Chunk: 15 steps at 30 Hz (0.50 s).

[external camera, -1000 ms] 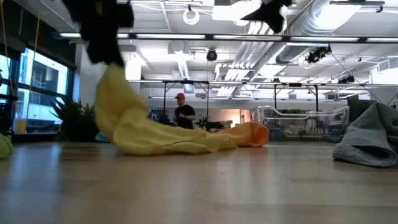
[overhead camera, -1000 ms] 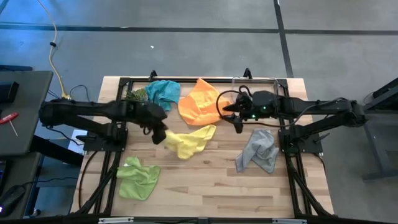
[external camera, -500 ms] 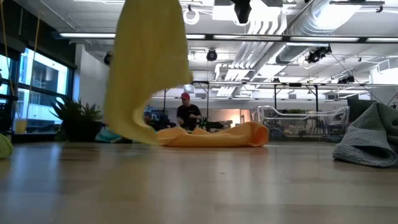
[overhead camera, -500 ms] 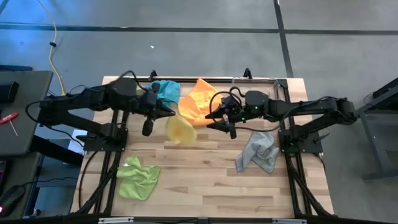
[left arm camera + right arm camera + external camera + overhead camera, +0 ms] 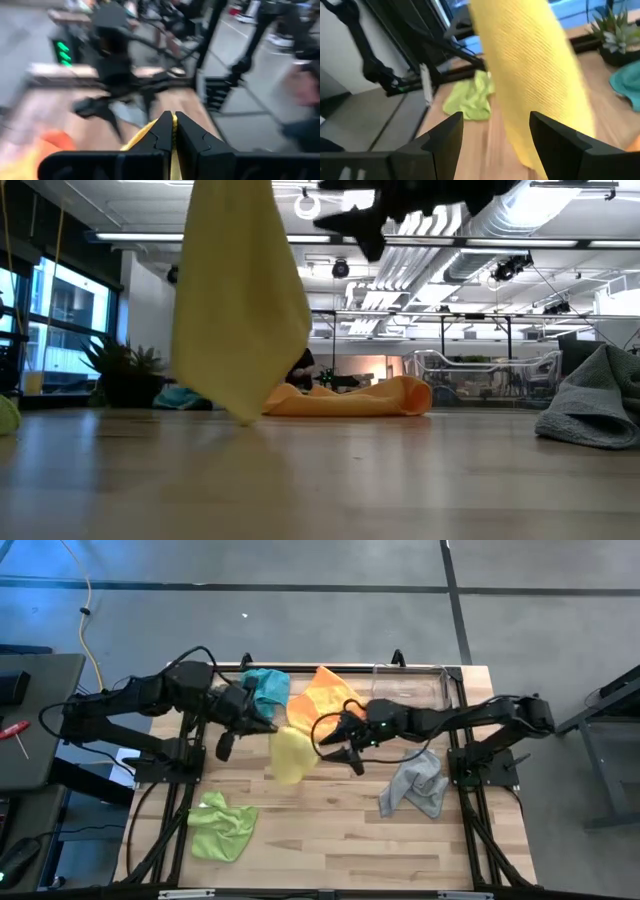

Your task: Fold microfiber towels

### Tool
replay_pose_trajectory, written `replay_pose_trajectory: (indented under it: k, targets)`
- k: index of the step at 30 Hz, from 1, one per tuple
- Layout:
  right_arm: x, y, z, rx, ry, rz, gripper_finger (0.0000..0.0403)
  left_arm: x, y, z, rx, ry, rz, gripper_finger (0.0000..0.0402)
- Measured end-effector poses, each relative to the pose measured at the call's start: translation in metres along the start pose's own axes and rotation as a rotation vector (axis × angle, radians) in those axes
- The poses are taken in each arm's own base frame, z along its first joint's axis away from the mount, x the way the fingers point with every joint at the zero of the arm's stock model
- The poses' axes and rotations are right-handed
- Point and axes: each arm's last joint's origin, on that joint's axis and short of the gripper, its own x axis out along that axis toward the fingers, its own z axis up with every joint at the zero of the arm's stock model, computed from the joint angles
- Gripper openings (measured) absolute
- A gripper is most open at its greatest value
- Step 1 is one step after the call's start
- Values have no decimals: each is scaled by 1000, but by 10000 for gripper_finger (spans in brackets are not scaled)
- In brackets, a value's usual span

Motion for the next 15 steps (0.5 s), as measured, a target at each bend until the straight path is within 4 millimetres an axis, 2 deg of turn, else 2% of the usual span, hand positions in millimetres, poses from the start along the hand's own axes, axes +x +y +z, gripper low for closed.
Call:
replay_pose_trajectory:
  k: [5, 10, 15]
  targets:
    - [17, -10, -13, -59, 56, -34, 222, 1, -9, -9, -121, 102, -159, 0]
    - [38, -16, -8, -111, 62, -28, 222, 3, -14, -15, -176, 175, -223, 0]
    - [69, -24, -7, -151, 95, 43, 222, 8, -20, -20, -192, 236, -247, 0]
